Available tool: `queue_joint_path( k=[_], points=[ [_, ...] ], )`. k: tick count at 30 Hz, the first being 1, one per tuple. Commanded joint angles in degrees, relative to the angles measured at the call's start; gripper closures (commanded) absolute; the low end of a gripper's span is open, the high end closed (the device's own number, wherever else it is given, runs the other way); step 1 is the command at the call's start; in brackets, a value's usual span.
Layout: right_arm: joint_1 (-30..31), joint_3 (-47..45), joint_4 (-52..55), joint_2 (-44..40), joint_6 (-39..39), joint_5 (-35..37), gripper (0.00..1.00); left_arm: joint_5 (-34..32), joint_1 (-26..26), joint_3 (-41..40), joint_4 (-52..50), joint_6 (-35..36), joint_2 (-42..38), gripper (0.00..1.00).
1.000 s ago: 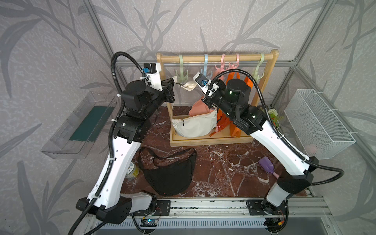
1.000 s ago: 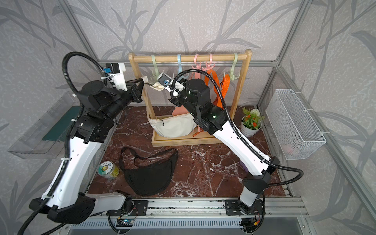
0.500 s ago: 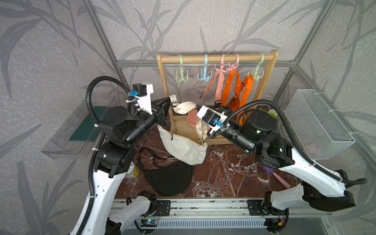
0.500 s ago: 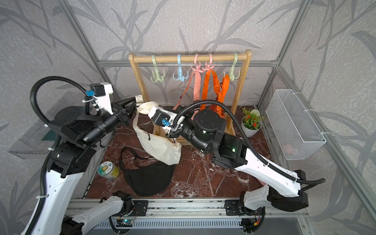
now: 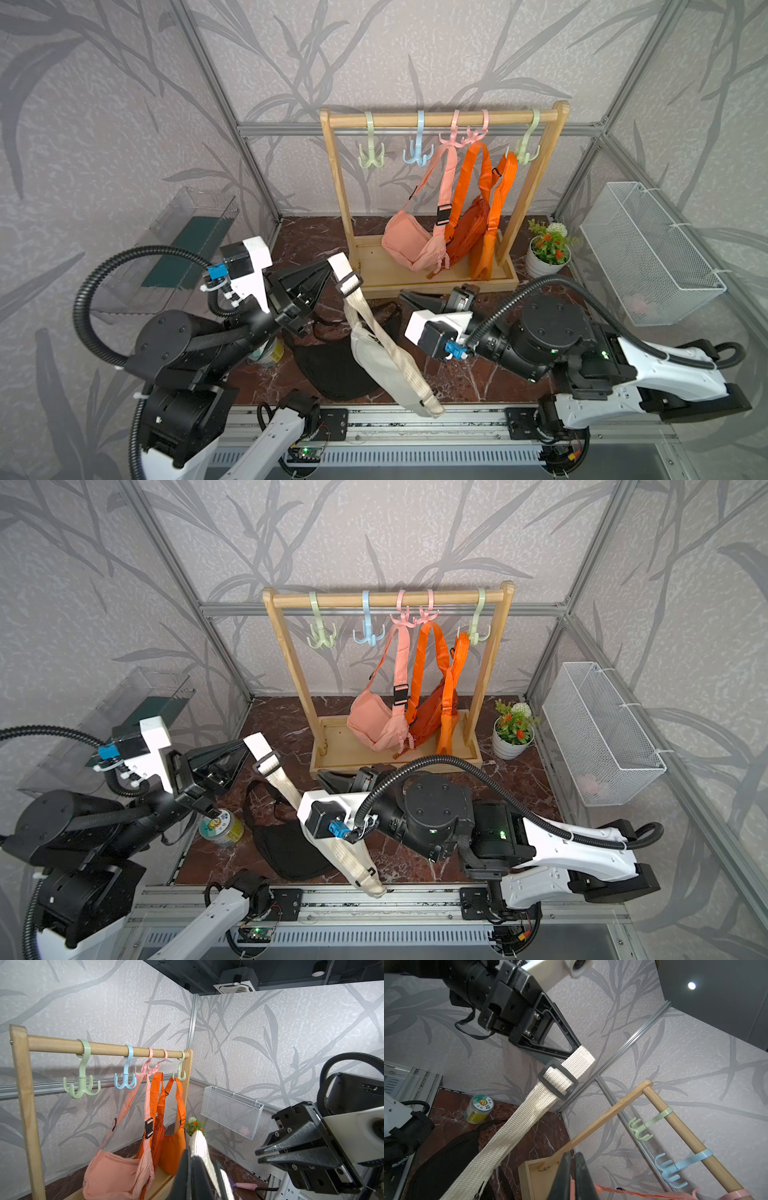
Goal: Take the bag off the hook
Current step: Place the bag inside the bag.
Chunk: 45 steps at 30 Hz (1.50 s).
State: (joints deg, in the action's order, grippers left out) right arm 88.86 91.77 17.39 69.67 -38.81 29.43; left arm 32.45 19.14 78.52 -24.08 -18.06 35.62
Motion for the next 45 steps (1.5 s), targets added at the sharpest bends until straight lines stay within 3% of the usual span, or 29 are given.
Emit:
queue_joint_path(
  k=[1, 9, 12, 20, 27, 42, 43, 45],
  points=[
    [1.16, -0.96, 2.28, -1.54, 3.52, 5.62, 0.91, -2.12, 0.29, -1.14, -6.22, -1.91, -0.85, 1.0],
    [1.06, -6.51, -2.33, -0.98, -0.15, 14.13, 0.89, -12.76, 0.29, -4.66, -12.33, -1.77, -0.48, 1.0],
    [1.12, -9.12, -2.78, -2.02, 2.88, 13.25, 0.68, -16.44, 0.29, -6.03, -11.2, -3.3, 0.72, 1.0],
    [1.06, -17.36, -1.24, -6.16, 17.61, 3.16, 0.4, -24.71, 0.29, -6.85, -6.52, -4.31, 8.11, 1.0],
    [0.85, -21.78, -2.23, -4.61, 20.34, 7.51, 0.36, -22.57, 0.29, -11.57, -2.88, -6.16, 10.3, 1.0],
    [-5.91, -27.1, -7.62, 4.79, 28.56, 8.33, 0.36, -23.38, 0.23, -24.07, -1.53, -3.81, 6.81, 1.0],
    [-6.11, -27.0, -7.98, 5.17, 28.71, 8.68, 0.36, -23.45, 0.26, -24.29, -1.27, -4.23, 6.92, 0.97],
    [-6.57, -26.81, -8.32, 5.72, 29.03, 9.06, 0.35, -23.76, 0.22, -24.51, -0.48, -4.87, 6.75, 0.78]
  ],
)
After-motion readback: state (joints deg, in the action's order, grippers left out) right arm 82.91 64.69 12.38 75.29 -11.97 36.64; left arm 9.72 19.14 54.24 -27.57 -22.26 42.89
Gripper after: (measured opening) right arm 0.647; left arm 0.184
